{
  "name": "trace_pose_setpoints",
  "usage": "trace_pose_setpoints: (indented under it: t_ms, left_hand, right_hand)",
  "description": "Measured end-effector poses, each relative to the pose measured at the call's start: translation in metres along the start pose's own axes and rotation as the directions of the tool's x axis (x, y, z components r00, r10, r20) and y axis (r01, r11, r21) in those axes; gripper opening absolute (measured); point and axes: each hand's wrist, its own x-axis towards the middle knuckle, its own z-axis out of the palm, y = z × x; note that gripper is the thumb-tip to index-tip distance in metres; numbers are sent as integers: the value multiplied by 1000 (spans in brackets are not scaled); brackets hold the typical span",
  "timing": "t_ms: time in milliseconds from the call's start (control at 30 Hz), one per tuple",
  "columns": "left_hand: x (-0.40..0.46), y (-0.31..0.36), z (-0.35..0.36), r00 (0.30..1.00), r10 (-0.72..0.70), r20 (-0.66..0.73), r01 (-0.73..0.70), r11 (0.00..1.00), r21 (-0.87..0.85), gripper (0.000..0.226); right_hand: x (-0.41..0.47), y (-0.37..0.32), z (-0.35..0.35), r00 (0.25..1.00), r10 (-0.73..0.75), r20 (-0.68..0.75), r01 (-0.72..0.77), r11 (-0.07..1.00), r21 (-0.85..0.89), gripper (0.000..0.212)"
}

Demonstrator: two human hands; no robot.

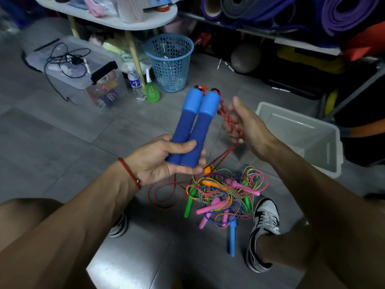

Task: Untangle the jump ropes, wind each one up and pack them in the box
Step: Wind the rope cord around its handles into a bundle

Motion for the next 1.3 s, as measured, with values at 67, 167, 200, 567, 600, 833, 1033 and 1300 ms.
trace_pose_setpoints:
  t_ms: [67, 167, 200, 567, 600, 833, 1033, 1300]
  left_hand:
    - [5, 7, -3, 992, 88, -88, -104, 975, -196, 32]
    - [12, 21, -11, 950, 167, -263, -273, 853, -446, 36]
    - [13, 22, -11, 938, 183, -295, -306, 837, -453, 35]
    - [1, 53, -31, 785, 393, -478, -497, 861, -109, 14]
    - [-4, 58, -40, 708, 433, -557, -504, 863, 31, 15]
    - [-21, 56, -67, 552, 341, -761, -277, 936, 218, 19]
    - [-14, 48, -52, 716, 255, -649, -218, 966, 140, 22]
    - [-10, 42, -39, 881, 177, -439, -153, 984, 89, 27]
  right_hand:
    - [-5, 12, 2, 998, 15, 58, -7, 991, -131, 38]
    - [-16, 22, 11, 973, 79, 216, -42, 985, -170, 34]
    - [-20, 20, 15, 963, 83, 255, -42, 986, -161, 33]
    - [-31, 62, -26, 909, 219, 355, 140, 641, -754, 23]
    - [-28, 69, -39, 916, 282, 286, 154, 412, -898, 20]
    - [-1, -5, -56, 978, 31, -205, -130, 862, -491, 28]
    - [58, -107, -44, 902, -251, -352, 102, 915, -391, 14]
    - [85, -109, -79, 881, -313, -355, 41, 797, -602, 25]
